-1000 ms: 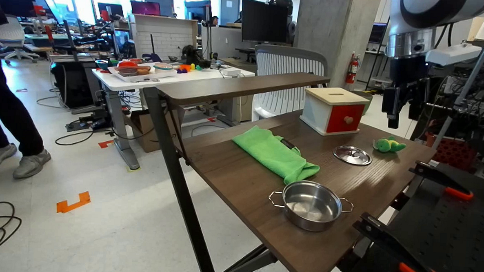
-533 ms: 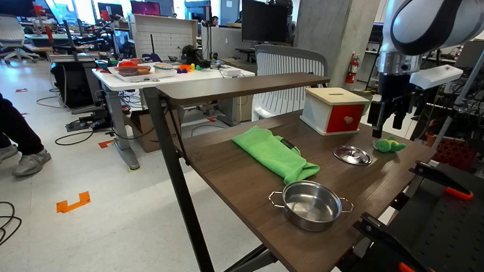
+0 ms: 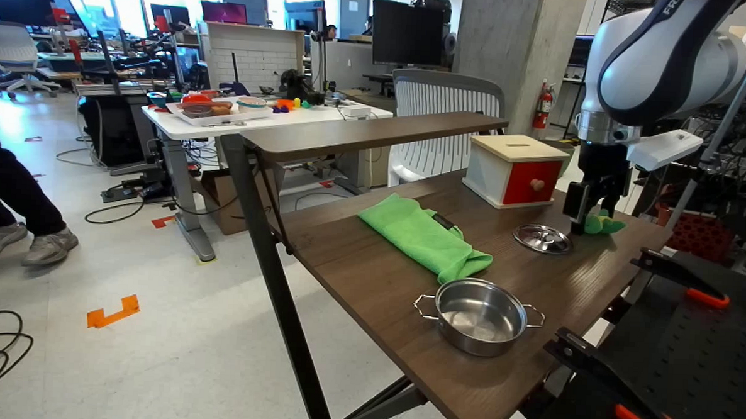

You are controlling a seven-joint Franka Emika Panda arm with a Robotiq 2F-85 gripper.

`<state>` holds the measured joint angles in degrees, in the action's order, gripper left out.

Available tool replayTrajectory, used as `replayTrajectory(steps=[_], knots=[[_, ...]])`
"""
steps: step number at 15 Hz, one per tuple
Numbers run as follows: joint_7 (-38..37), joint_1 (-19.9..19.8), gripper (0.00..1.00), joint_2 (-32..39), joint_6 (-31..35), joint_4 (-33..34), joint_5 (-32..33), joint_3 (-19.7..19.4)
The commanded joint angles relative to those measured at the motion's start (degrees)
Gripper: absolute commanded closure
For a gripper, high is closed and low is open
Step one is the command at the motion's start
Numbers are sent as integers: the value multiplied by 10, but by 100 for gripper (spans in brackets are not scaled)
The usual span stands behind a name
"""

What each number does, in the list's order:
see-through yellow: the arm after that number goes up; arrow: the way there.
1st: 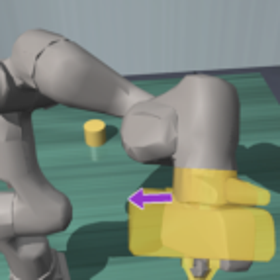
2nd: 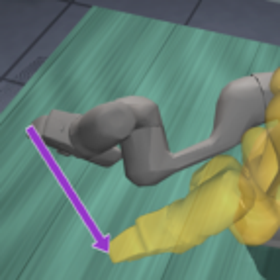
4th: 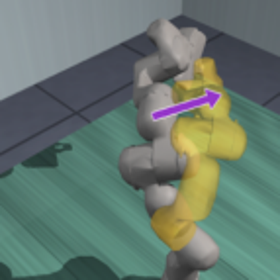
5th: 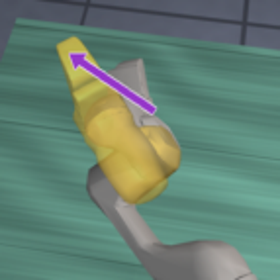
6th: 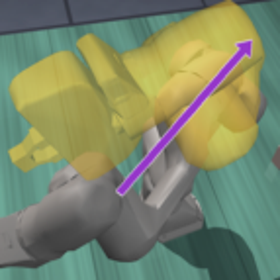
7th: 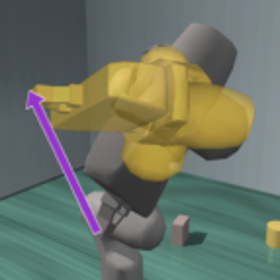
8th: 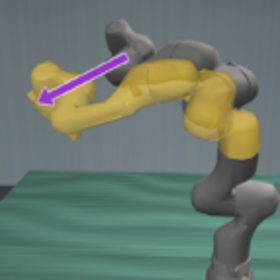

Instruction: Move the green object to the left

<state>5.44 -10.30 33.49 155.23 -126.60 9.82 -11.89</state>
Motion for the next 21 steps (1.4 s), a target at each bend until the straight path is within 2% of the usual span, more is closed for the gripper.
replayTrajectory(steps=[1, 3, 4, 5, 9, 13, 15, 17, 18, 19, 21], knots=[[21, -13, 0, -12, 53, -30, 8, -3], [30, -18, 0, -17, 76, -44, 7, -4], [38, -26, 25, -19, 89, -49, 3, 1], [44, -31, 26, -20, 98, -52, 1, 4], [61, -47, 57, -31, 106, -63, -7, 16], [78, -70, 88, -53, 85, -66, -26, 45], [86, -79, 100, -68, 73, -72, -36, 58], [81, -74, 100, -78, 65, -74, -43, 60], [74, -68, 74, -81, 59, -71, -43, 56], [72, -65, 74, -86, 51, -70, -45, 55], [70, -63, 62, -99, 38, -74, -47, 50]])
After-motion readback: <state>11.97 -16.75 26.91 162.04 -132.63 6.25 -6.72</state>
